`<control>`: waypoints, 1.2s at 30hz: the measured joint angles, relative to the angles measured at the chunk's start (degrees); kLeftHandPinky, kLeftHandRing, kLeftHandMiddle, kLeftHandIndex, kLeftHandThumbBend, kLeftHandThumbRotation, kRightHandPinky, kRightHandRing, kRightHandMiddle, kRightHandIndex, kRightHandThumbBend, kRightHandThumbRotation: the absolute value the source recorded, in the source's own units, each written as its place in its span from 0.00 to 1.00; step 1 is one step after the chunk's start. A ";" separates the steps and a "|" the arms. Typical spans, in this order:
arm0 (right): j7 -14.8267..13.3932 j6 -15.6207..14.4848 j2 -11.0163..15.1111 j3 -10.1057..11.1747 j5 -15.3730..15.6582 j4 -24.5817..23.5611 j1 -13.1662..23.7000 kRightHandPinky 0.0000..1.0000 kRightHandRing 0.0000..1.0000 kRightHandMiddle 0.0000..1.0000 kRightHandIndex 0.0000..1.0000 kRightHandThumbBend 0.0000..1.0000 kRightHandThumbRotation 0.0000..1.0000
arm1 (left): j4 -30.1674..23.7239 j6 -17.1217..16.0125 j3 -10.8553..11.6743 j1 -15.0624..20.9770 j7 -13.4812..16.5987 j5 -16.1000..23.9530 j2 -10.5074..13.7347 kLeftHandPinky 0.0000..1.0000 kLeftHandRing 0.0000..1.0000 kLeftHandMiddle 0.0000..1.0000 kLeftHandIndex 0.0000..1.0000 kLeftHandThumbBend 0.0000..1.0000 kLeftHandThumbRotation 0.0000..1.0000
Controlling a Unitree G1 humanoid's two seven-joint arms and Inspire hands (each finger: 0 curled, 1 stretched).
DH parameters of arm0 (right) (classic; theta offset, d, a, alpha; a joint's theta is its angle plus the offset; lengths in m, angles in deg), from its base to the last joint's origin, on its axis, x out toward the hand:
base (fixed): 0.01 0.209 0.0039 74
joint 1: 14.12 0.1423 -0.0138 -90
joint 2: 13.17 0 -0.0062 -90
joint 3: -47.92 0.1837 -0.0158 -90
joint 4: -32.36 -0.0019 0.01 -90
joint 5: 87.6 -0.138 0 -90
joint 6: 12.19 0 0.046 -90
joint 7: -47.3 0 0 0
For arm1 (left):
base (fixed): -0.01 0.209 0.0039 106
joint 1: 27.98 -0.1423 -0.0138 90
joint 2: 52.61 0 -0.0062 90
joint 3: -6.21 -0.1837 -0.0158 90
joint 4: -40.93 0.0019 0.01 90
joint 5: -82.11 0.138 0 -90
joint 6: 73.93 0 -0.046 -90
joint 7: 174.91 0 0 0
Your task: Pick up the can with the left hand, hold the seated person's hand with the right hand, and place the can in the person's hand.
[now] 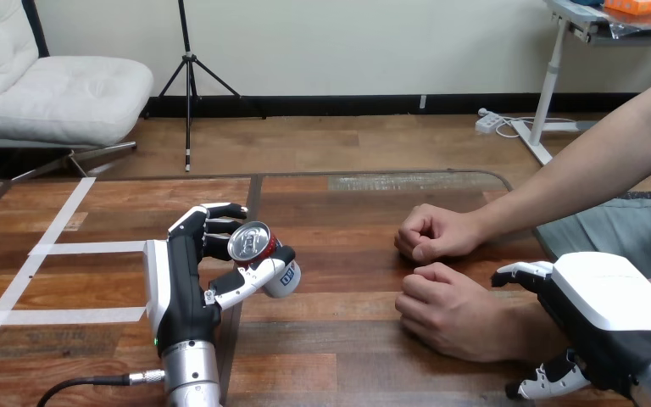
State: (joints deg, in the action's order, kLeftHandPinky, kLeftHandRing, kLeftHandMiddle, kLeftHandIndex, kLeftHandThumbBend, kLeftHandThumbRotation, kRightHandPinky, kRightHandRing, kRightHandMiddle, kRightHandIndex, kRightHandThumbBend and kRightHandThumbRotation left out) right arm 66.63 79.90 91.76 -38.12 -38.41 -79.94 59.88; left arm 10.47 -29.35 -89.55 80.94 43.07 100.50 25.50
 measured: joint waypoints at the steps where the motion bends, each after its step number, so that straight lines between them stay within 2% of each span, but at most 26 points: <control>1: 0.21 -0.10 0.21 -0.13 0.31 0.00 0.19 0.78 0.81 0.82 0.78 0.95 0.00 | -0.12 -0.05 0.01 -0.05 -0.01 0.01 0.00 0.49 0.44 0.47 0.55 0.74 0.00; 6: 1.15 -0.80 1.10 -0.91 1.52 0.03 1.30 0.77 0.81 0.81 0.77 0.94 0.00 | -0.92 -0.26 0.09 -0.30 -0.05 0.09 -0.04 0.50 0.44 0.47 0.55 0.74 0.00; 20: 2.56 -2.45 1.35 -2.47 4.06 1.61 4.63 0.75 0.80 0.80 0.77 0.94 0.01 | -2.28 -1.18 0.12 -0.88 -0.07 0.27 -0.16 0.52 0.45 0.47 0.55 0.74 0.00; 29: 3.13 -3.52 2.97 -3.96 7.67 3.40 5.88 0.76 0.81 0.81 0.77 0.92 0.03 | -2.91 -1.43 0.12 -1.49 -0.14 0.35 -0.15 0.51 0.45 0.47 0.55 0.73 0.00; 36: 4.64 -5.67 3.36 -4.92 10.52 4.02 6.38 0.77 0.82 0.82 0.78 0.90 0.01 | -3.45 -1.60 0.17 -2.22 -0.51 0.28 -0.14 0.50 0.45 0.47 0.55 0.72 0.00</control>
State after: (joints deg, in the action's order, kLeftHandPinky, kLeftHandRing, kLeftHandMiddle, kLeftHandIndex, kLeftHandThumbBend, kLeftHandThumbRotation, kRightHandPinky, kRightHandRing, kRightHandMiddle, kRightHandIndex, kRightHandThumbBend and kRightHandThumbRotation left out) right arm 71.27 74.22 95.11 -43.05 -27.90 -75.92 66.25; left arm 7.02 -30.95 -89.38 78.72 42.56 100.78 25.35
